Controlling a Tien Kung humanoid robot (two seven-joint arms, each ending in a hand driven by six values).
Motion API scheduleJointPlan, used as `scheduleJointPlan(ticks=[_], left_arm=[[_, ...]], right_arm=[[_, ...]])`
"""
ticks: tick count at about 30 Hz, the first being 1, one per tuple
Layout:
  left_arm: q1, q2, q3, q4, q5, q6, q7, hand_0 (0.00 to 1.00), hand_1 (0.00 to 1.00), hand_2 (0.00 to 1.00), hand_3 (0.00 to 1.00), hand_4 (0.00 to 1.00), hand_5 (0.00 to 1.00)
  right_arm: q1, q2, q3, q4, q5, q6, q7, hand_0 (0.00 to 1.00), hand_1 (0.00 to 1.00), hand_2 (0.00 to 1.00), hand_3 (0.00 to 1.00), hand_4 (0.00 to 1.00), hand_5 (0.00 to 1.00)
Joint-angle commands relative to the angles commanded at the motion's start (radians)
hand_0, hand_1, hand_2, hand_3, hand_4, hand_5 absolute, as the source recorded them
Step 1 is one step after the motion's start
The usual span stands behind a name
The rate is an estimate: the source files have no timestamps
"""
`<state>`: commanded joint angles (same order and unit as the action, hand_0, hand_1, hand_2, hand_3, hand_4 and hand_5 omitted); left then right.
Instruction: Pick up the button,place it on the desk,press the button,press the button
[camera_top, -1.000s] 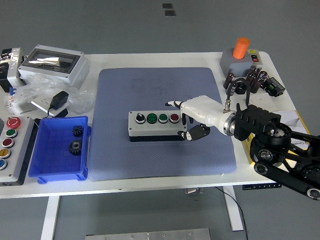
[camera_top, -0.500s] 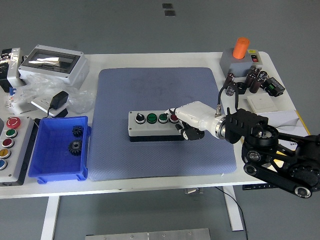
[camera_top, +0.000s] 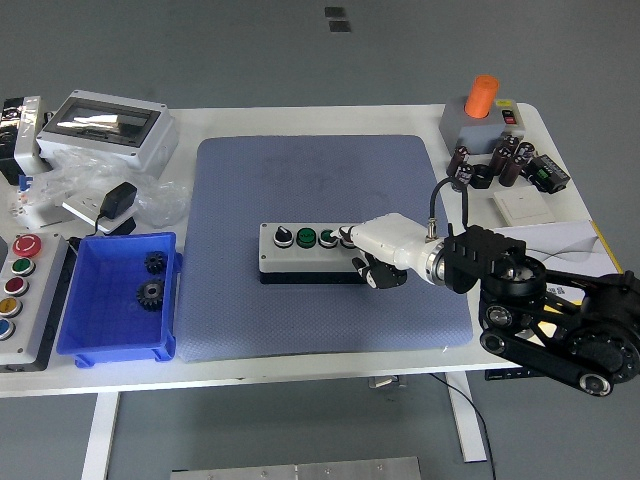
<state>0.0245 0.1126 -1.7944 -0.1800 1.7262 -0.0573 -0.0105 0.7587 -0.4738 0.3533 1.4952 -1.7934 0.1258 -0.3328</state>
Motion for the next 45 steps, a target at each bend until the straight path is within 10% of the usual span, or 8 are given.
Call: scheduleJointPlan(ticks=[6, 15, 16, 18, 22, 27, 28, 45], left_arm=[[0.001, 0.0, -0.001, 0.0, 0.001, 0.0, 0.0, 0.73, 0.735, 0.6, 0.627, 0.518, 0.358], [0.002, 0.0, -0.003, 0.0, 0.003, -0.001, 0.001, 0.73, 0.735, 0.6, 0.626, 0.517, 0.358], [0.002, 0.0, -0.003, 0.0, 0.004, -0.001, 0.001, 0.73, 0.734, 0.6, 0.626, 0.516, 0.359], [0.002, 0.0, -0.005, 0.0, 0.006, -0.001, 0.002, 0.73, 0.734, 0.6, 0.626, 0.516, 0.359], [0.0, 0.0, -0.005, 0.0, 0.006, -0.002, 0.002, 0.73, 0.734, 0.599, 0.626, 0.515, 0.361], [-0.002, 0.0, -0.004, 0.0, 0.007, -0.003, 0.002, 0.73, 0.734, 0.599, 0.626, 0.515, 0.361], [-0.002, 0.0, -0.004, 0.0, 0.007, -0.003, 0.003, 0.73, 0.734, 0.599, 0.625, 0.515, 0.359], [-0.004, 0.0, -0.01, 0.0, 0.015, -0.005, 0.004, 0.73, 0.733, 0.598, 0.624, 0.512, 0.357]], right_arm=[[-0.005, -0.006, 0.018, 0.014, 0.017, -0.026, 0.026, 0.301, 0.271, 0.216, 0.846, 0.224, 0.002], [-0.024, -0.032, 0.167, 0.08, 0.116, -0.204, 0.152, 0.3, 0.266, 0.213, 0.84, 0.222, 0.002], [-0.025, -0.033, 0.181, 0.081, 0.124, -0.228, 0.164, 0.219, 0.236, 0.22, 0.781, 0.554, 0.111], [-0.023, -0.028, 0.193, 0.07, 0.12, -0.26, 0.172, 0.219, 0.236, 0.22, 0.781, 0.554, 0.111], [-0.011, -0.003, 0.183, 0.024, 0.064, -0.223, 0.141, 0.213, 0.269, 0.309, 0.739, 0.755, 0.242], [0.006, 0.041, 0.154, -0.038, -0.035, -0.159, 0.091, 0.213, 0.269, 0.309, 0.739, 0.755, 0.242], [0.009, 0.049, 0.149, -0.048, -0.053, -0.147, 0.08, 0.829, 0.925, 0.998, 0.998, 0.998, 0.472], [0.029, 0.109, 0.092, -0.103, -0.02, -0.079, 0.034, 0.998, 0.998, 0.998, 0.998, 0.998, 0.504]])
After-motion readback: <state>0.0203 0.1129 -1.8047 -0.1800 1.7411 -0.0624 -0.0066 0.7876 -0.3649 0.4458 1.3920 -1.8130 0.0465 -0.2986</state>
